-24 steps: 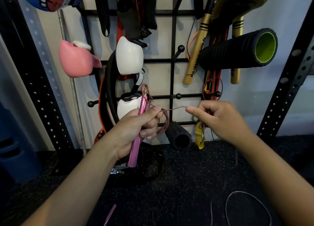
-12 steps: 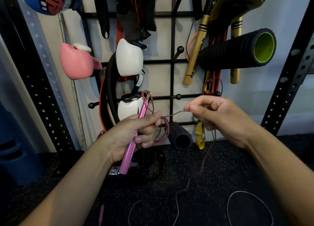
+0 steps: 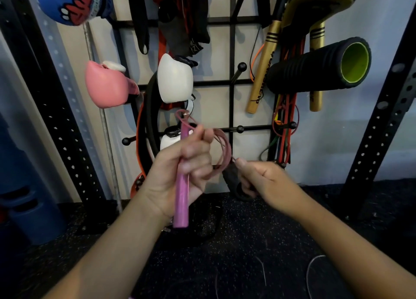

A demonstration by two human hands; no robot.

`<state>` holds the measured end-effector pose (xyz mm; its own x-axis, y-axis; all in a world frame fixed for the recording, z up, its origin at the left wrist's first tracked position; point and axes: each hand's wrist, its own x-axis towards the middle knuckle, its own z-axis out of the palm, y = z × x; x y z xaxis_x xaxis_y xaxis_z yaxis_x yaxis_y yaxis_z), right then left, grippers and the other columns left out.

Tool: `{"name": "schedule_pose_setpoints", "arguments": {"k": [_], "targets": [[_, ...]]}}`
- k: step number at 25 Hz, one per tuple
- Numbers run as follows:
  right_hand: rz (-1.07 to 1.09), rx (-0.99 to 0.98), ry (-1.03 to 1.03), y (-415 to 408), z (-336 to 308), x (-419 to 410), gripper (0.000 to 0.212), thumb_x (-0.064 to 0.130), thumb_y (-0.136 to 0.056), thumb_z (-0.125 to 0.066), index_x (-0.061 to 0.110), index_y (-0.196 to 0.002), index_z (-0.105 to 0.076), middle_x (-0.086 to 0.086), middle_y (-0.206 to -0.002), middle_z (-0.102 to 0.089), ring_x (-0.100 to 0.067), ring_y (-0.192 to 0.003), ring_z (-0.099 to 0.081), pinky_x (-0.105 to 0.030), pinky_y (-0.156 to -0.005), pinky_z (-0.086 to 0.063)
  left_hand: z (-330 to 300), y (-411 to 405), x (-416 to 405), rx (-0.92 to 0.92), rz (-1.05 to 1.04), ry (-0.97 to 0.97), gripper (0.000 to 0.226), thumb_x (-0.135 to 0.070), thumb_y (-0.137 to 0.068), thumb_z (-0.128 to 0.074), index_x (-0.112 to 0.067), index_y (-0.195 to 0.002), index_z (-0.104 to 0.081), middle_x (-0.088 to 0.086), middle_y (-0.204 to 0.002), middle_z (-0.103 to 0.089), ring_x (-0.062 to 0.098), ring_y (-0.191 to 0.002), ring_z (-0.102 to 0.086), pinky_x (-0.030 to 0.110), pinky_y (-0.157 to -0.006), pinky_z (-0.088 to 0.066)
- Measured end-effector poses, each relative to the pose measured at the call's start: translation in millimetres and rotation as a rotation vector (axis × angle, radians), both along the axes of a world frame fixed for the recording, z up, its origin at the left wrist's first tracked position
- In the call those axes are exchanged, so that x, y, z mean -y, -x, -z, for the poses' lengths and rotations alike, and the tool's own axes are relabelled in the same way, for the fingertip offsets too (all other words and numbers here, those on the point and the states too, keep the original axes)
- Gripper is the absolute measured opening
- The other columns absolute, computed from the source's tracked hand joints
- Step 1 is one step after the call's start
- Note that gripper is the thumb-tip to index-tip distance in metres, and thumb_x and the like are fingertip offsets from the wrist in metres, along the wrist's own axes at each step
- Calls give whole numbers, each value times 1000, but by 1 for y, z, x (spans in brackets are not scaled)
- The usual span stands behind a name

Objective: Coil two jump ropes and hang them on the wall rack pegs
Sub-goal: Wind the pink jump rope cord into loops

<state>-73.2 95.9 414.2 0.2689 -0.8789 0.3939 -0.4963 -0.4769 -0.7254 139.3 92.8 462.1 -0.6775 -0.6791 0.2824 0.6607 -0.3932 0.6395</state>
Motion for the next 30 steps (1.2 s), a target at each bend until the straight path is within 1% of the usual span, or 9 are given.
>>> {"name": "schedule_pose_setpoints", "arguments": {"k": [3, 7, 10, 13, 16, 19, 24, 27, 30], "targets": [[-56, -43, -24, -17, 1, -8, 38, 43, -109, -35, 31, -102, -70, 4, -60, -53, -5, -58, -52, -21, -61, -41, -6, 5, 3, -123, -247, -73, 45, -29, -105, -42, 0, -125, -70, -7, -83, -80, 2, -64, -75, 10, -57, -53], [-53, -178, 43, -36, 4, -15, 41, 41, -110, -34, 48, -149, -44, -5, -71, -66, -14, -61, -60, -24, -57, -43, -9, 11, 14, -234, -558, -130, 35, -17, -106, -45, 6, -126, -62, 12, -110, -79, 15, -92, -79, 25, -86, -61], [-31, -195, 103, -35, -1, -25, 34, 38, -107, -43, 38, -132, -66, 23, -85, -74, 2, -81, -68, -18, -72, -53, -9, -12, 31, -73, -924, 1, 29, -14, -107, -46, 4, -125, -62, 10, -116, -78, 18, -106, -76, 29, -94, -59], [23, -104, 92, -20, -17, -27, 31, 56, -94, -50, 42, -107, -75, 13, -86, -78, -10, -79, -73, -39, -72, -62, -4, -29, 34, 460, -1127, 287, 30, -24, -108, -48, -5, -126, -62, 1, -115, -79, 10, -105, -75, 25, -97, -56], [76, 46, 81, -7, -34, -20, 24, 58, -87, -58, 43, -99, -72, 3, -61, -64, -19, -46, -52, -27, -41, -44, 16, -15, 29, 1026, -962, 629, 32, -32, -107, -49, -12, -124, -67, -10, -93, -82, 1, -89, -77, 22, -91, -55], [109, -22, 95, 9, -47, -18, 17, 52, -85, -70, 38, -95, -73, 3, -49, -41, -10, -44, -31, -21, -45, -31, 18, -13, 31, 1044, -799, 656, 27, -24, -107, -50, -6, -109, -70, 2, -73, -77, 8, -65, -73, 20, -70, -55], [187, -164, 185, 19, -51, -18, 41, 71, -80, -55, 39, -91, -76, -2, -57, -62, -21, -51, -53, -40, -56, -54, 12, -6, 18, 1230, -567, 864, 29, -48, -96, -58, -24, -93, -74, -23, -54, -60, -8, -53, -54, 9, -57, -41], [231, -162, 281, 17, -46, -17, 33, 64, -87, -56, 38, -92, -76, 1, -68, -71, -19, -62, -64, -43, -61, -57, 11, -1, 17, 1181, -538, 841, 32, -36, -100, -61, -8, -94, -76, -11, -54, -63, 1, -48, -56, 11, -55, -44], [284, -104, 300, 17, -49, -15, 33, 58, -86, -62, 29, -77, -72, -2, -55, -60, -7, -48, -47, -29, -49, -45, 11, 1, 17, 1061, -483, 756, 40, -29, -106, -50, 3, -93, -72, 10, -69, -78, 23, -61, -73, 26, -67, -59]]}}
